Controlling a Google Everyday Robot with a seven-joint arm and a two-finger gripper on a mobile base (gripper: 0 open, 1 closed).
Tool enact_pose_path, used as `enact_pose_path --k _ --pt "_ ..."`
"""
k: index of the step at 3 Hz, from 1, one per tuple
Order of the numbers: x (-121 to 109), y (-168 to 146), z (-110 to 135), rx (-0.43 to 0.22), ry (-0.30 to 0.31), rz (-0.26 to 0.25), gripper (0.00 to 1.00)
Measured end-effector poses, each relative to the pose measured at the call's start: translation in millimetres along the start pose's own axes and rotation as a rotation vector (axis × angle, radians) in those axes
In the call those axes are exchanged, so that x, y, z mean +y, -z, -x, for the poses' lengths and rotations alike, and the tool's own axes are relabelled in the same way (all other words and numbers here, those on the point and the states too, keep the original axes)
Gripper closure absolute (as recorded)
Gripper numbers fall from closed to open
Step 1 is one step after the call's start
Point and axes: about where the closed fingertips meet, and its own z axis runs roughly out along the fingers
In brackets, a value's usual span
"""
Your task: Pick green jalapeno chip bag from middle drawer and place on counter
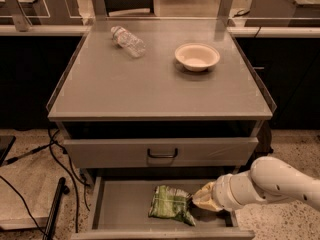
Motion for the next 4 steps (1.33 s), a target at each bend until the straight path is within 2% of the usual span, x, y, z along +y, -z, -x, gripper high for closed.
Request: enact_pose_path --k 1,2,3,4 --pt "0 0 0 0.0 0.0 0.0 1.0" --pt "-3 -7 -3 -0.005 0.022 -0.024 1.0" --pt "-5 -20 -2 -0.014 0.061 -0.041 0.81" --pt "-11 -34 -2 -0.021 0.09 -0.052 0.56"
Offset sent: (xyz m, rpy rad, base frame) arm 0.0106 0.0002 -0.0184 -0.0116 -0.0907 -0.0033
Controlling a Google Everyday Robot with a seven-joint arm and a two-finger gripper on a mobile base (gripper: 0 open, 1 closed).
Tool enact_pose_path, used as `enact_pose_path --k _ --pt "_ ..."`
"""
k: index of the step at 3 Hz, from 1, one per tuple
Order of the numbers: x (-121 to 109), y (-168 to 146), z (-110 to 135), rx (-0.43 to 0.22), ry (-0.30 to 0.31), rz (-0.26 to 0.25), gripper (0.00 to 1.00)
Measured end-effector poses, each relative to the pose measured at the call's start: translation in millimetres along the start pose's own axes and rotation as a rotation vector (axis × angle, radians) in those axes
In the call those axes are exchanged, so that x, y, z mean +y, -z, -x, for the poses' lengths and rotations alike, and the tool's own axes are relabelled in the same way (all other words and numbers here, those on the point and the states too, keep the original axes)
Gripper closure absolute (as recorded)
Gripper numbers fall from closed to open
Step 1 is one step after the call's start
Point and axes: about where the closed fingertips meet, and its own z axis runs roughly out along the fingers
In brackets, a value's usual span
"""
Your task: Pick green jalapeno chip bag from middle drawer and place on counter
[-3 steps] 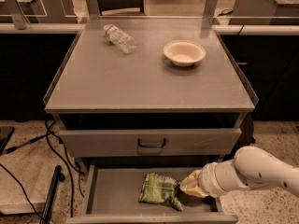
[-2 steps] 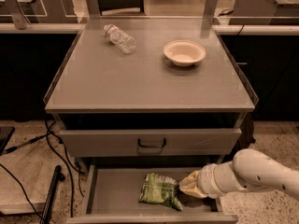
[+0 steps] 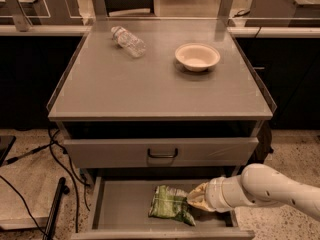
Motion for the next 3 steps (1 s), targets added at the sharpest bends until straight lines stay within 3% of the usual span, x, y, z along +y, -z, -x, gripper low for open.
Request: enact_pose_path --k 2,3 --pt "-10 -24 -9 -0.002 0.0 0.006 0.52" --pt "-17 -38 -17 -0.011 -0.017 0.007 0.42"
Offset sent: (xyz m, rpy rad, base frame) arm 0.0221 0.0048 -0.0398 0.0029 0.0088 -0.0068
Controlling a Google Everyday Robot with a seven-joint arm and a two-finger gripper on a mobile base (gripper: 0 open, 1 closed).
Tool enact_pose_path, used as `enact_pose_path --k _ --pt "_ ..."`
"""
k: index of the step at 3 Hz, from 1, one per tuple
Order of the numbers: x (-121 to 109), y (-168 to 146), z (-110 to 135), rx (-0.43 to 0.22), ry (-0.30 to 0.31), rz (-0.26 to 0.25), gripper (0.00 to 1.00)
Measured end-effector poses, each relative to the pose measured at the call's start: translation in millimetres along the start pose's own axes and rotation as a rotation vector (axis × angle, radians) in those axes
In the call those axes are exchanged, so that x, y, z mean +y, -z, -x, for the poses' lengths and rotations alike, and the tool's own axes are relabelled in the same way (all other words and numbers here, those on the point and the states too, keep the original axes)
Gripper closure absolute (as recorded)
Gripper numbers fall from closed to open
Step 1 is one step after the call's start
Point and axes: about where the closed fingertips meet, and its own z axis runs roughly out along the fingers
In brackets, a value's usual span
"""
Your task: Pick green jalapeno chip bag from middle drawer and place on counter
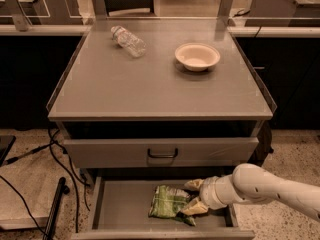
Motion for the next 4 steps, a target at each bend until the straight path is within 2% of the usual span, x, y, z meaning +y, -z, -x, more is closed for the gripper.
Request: enact_pose_path --k 2,3,4 --pt "-17 -31 -14 -0.032 -0.039 -0.007 0.38" --pt "-18 -49 -22 -0.03 -0.056 0.008 0.37" --pt "-8 -72 -34 0.004 -0.069 0.054 0.36"
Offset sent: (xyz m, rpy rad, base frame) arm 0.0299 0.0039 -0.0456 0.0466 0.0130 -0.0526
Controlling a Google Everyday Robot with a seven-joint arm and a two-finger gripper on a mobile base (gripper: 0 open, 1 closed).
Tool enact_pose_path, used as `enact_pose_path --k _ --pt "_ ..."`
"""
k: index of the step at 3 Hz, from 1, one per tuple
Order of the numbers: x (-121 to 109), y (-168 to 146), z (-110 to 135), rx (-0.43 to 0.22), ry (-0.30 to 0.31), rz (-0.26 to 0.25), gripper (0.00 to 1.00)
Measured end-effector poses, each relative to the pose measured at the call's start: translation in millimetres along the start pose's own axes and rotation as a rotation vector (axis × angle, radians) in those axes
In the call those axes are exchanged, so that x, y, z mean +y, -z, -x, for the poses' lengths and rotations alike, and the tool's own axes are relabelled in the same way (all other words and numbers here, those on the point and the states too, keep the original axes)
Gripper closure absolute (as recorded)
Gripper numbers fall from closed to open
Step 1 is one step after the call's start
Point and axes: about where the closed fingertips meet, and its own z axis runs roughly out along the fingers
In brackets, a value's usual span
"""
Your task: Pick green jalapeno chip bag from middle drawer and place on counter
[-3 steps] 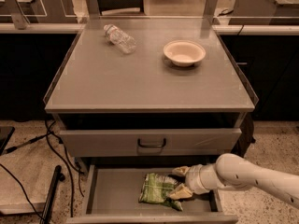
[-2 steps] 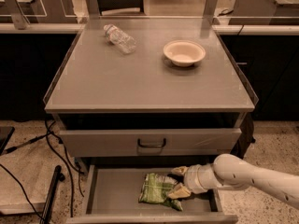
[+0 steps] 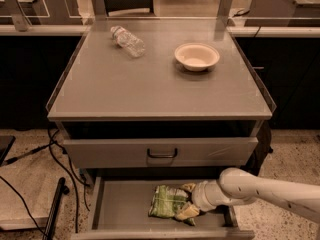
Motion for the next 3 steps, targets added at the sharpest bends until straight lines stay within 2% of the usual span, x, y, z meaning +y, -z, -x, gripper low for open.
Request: enact_pose_path --k 1,2,3 --pt "9 -18 -7 0.048 0.011 0.041 0.58" --pt "10 -19 -6 0.049 0.013 0.043 0.81" --pt "12 -5 3 0.041 0.03 0.031 1.0"
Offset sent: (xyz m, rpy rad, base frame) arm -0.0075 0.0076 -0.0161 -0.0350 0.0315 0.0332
